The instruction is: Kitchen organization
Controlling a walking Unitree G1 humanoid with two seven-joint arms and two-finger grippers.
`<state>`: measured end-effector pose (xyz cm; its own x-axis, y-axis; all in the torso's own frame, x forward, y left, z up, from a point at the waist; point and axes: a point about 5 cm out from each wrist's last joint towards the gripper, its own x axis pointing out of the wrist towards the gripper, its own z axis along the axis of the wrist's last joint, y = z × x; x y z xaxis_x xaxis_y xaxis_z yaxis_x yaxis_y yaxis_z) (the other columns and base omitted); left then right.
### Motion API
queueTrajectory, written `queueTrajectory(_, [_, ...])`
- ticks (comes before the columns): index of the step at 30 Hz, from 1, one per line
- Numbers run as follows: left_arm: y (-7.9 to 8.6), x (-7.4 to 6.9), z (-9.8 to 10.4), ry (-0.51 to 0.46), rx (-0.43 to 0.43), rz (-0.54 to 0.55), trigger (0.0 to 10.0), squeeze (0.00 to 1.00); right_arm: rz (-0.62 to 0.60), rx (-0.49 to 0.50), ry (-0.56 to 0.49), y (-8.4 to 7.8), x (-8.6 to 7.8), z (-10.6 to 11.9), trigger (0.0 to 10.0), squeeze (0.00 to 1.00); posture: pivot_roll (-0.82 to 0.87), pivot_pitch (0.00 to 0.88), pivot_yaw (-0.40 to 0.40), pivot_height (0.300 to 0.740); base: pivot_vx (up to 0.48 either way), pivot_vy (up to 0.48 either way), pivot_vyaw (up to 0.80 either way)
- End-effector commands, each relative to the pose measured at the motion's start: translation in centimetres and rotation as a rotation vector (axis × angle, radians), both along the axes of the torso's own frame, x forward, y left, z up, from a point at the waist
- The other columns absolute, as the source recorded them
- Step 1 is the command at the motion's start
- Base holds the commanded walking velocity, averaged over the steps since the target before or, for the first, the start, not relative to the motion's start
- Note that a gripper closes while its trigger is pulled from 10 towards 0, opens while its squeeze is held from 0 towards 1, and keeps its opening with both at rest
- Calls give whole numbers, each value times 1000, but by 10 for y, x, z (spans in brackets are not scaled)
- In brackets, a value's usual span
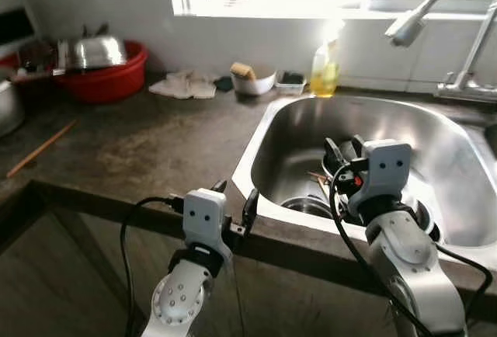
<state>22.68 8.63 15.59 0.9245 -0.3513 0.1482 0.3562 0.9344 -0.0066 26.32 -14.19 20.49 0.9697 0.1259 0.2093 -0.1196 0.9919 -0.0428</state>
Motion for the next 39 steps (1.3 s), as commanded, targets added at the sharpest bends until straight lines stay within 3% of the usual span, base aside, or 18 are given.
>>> queueTrajectory(1, [7,1,0,-2,11,20,10000,0,37,7,-21,9,1,5,10000,0,89,7,-20,740,0,480,0])
queueTrajectory(12, [9,4,1,-10,25,36,10000,0,40,7,-12,10,4,5,10000,0,91,7,-22,740,0,357,520])
queueTrajectory(23, [14,7,1,-19,41,69,10000,0,73,21,-15,15,6,7,10000,0,89,12,-24,740,0,24,0])
queueTrajectory(28, [13,8,1,-17,35,69,10000,0,79,11,-19,17,6,7,10000,0,90,12,-25,740,0,0,740])
queueTrajectory(34, [14,10,1,-15,46,68,10000,0,78,14,-14,18,8,8,10000,0,93,20,-24,740,0,480,800])
queueTrajectory(39, [13,11,3,-26,47,74,10000,0,75,17,-9,18,11,8,10000,0,95,23,-24,740,0,0,0])
